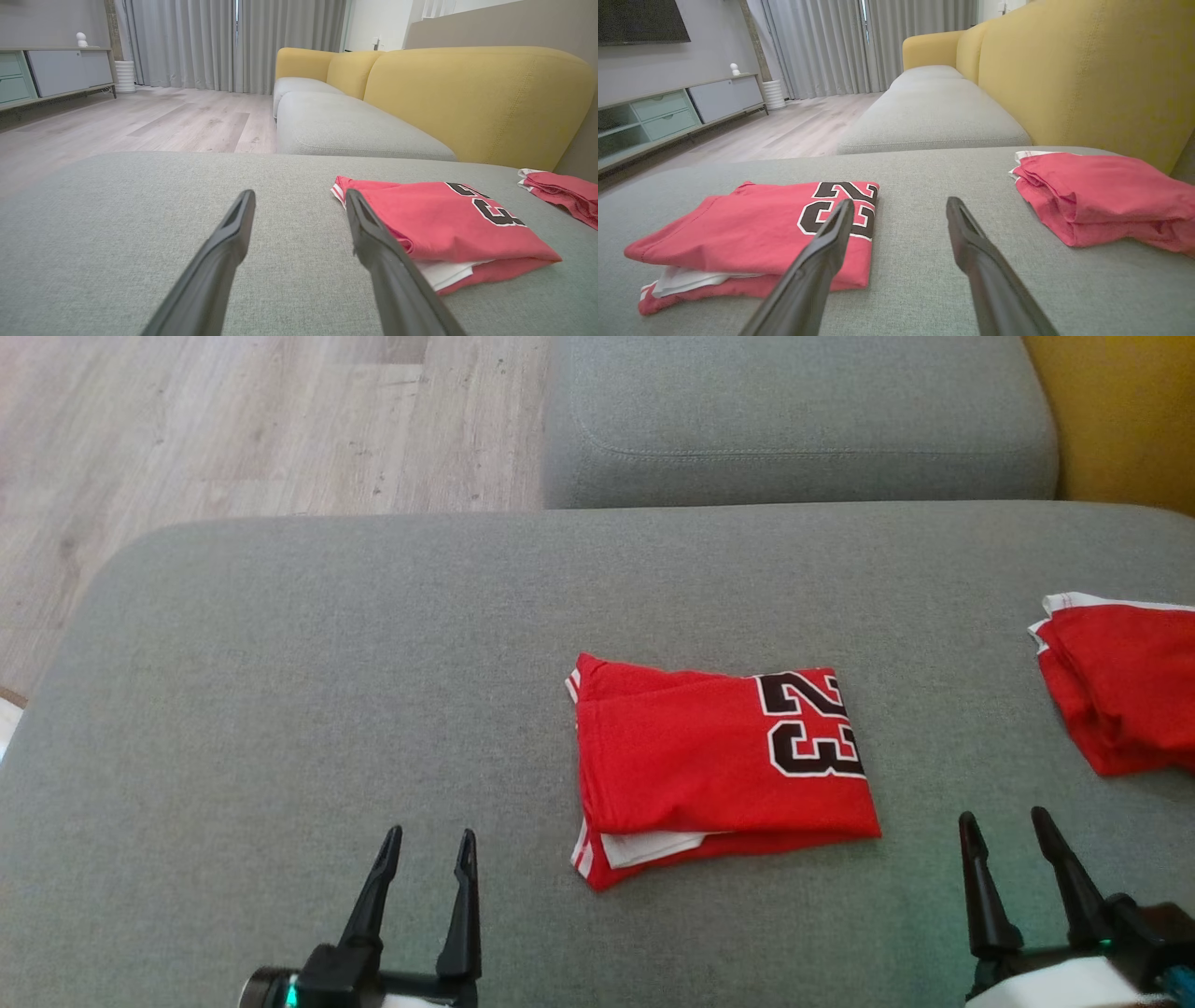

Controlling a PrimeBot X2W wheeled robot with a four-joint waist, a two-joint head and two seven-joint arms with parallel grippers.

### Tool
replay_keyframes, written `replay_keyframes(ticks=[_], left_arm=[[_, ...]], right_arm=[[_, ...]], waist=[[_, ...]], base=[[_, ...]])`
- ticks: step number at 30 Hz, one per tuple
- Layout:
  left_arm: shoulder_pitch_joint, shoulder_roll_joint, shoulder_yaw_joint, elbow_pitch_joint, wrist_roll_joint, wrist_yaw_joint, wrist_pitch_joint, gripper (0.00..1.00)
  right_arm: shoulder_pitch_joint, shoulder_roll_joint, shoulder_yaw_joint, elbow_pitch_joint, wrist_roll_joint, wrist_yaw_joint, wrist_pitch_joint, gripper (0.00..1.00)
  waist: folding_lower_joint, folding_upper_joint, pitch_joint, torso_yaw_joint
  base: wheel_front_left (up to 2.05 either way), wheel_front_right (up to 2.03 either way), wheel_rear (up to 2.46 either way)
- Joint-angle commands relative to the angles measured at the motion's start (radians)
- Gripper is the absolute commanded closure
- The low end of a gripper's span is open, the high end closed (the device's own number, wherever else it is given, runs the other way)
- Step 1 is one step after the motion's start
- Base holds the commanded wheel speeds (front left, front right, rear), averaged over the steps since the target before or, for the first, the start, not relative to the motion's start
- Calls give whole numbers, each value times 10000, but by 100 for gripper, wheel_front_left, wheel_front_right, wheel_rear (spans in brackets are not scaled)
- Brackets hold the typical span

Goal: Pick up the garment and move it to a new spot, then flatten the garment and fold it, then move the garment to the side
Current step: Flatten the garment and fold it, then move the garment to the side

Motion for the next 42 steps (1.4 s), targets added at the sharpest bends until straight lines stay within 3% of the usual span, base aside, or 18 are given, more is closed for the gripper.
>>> replay_keyframes(ticks=[1, 25, 33, 42], left_arm=[[-251, -132, 452, -355, 116, -65, -97, 0], [-182, -261, 799, -383, 467, -314, -97, 0], [-226, -265, 659, -458, 442, -315, -97, 0], [-470, -266, 292, -553, 477, -238, -97, 0]], right_arm=[[-238, -172, 149, -331, -125, -7, -118, 0], [-228, -263, 496, -231, -508, -7, -120, 0], [-317, -270, 576, -206, 27, -7, -120, 0], [-1000, -933, 1201, 1246, 1224, -7, 116, 0]], waist=[[0, 0, -3, 2], [0, 0, -58, -36], [0, 0, 140, 147], [0, 0, 753, 510]], base=[[0, 0, 0], [0, 0, 0], [0, 0, 0], [0, 0, 0]])
